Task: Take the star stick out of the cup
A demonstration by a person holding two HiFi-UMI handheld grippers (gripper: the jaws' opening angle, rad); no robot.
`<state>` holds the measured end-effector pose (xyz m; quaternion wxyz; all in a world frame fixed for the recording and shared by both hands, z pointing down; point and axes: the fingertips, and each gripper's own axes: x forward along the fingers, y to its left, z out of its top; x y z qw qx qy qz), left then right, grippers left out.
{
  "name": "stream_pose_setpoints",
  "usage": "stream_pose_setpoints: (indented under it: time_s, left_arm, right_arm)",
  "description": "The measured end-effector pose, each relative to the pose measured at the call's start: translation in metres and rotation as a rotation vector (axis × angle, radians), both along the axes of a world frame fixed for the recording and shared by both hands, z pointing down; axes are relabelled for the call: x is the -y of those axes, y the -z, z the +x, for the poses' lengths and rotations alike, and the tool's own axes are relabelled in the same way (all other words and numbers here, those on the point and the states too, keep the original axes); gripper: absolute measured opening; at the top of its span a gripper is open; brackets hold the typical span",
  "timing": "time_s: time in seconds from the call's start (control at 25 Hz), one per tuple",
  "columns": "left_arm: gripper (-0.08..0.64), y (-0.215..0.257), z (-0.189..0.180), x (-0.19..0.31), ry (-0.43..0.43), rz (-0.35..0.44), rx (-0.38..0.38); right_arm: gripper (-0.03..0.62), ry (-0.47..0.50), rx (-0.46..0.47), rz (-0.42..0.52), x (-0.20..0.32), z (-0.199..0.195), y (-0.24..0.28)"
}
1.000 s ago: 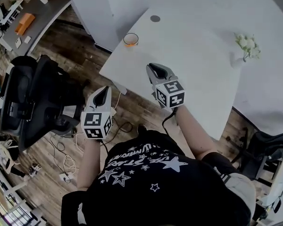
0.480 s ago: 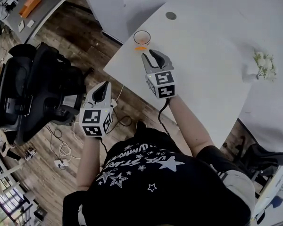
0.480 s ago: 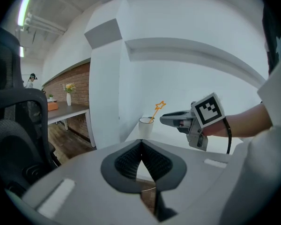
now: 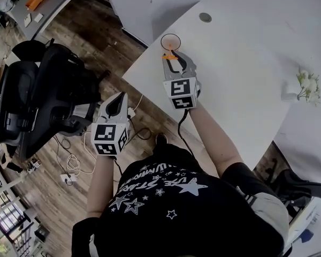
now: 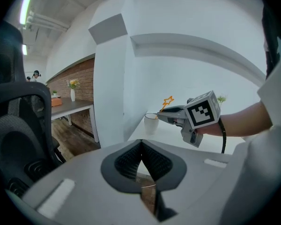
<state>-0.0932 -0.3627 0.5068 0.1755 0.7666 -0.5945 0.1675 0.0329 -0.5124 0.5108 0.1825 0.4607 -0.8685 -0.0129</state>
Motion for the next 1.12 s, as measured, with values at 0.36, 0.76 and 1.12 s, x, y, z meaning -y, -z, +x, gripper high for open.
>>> stream_pose_setpoints:
  time_s: [0.36, 0.76, 1.12]
  left_arm:
    - [0.002, -0.001, -0.002, -0.007, 0.012, 0.000, 0.003]
    - [0.002, 0.003, 0.004, -0.031, -0.024, 0.010, -0.010]
    - [0.002, 0.018, 0.003, -0.073, -0.070, 0.037, -0.058]
  right_arm:
    - [0.034, -0.047, 0.010, 0.008, 0.007, 0.005, 0.004]
    - [0.032, -0.103, 0.054, 0.025, -0.009, 0.028, 0.030]
    - [0.032, -0.129, 0.058, 0.129, -0.065, 0.038, 0.089]
